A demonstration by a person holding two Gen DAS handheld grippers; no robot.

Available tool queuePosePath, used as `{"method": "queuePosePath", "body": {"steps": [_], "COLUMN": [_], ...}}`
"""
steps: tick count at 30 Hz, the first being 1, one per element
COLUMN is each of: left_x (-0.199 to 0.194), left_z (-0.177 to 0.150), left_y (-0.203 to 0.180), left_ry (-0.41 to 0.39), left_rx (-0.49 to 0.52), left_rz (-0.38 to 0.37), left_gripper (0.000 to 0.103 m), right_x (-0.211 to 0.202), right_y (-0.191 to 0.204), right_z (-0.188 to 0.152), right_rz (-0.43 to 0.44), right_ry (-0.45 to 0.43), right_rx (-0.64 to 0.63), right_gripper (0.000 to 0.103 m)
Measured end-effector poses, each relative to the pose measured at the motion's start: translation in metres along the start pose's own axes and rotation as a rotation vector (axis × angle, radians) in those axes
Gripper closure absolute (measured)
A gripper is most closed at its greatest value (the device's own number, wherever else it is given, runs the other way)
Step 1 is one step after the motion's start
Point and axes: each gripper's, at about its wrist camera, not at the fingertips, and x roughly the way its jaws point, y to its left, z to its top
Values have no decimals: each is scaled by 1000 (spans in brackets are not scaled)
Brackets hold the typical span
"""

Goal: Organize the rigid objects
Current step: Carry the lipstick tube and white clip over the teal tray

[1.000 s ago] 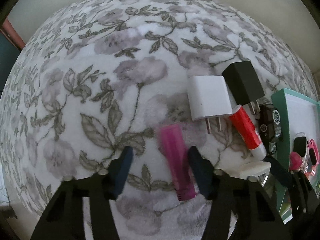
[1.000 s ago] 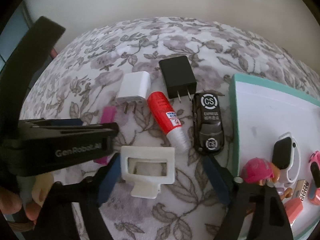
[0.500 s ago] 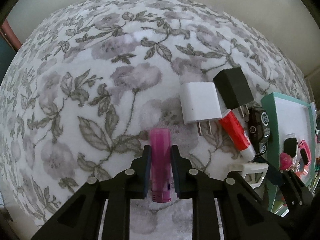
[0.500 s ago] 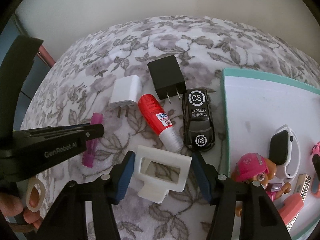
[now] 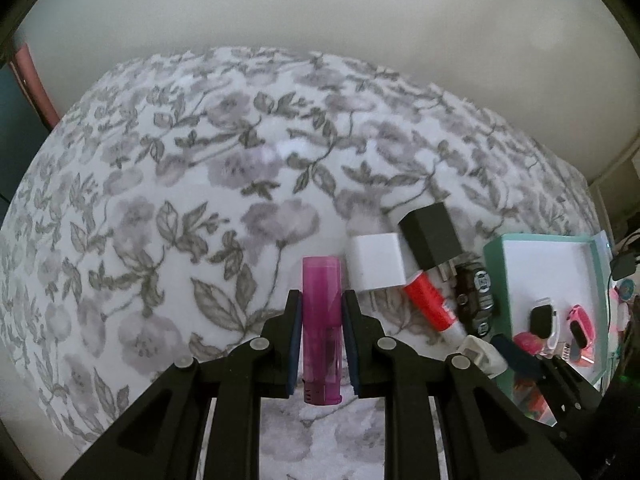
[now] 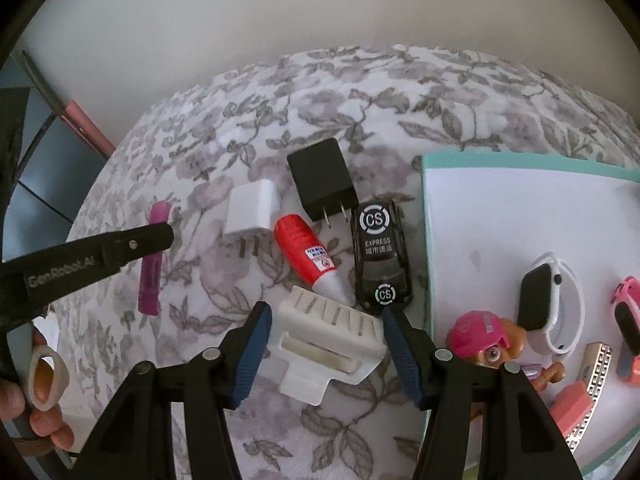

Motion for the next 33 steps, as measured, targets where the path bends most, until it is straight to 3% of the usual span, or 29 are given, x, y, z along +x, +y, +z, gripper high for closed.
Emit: {"method": "queuePosePath", "body": {"steps": [17,26,33], "left_x": [-17,-27,-39], "left_z": [1,0,-4], "left_y": [-30,-49,-87], "left_ry": [-52,-74,-99], "left_rx": [41,58,119], "left_rz": [-17,-42,-94], "left_gripper": [83,83,83], "right_x": [-22,-52,-78], "right_y": [-6,-42,-86], "right_z": [4,13,12], "right_rz": [19,25,-25], "right_ry": [-41,-124,-181], "right_rx": [-5,105,234], "right_gripper": [45,45,45]}}
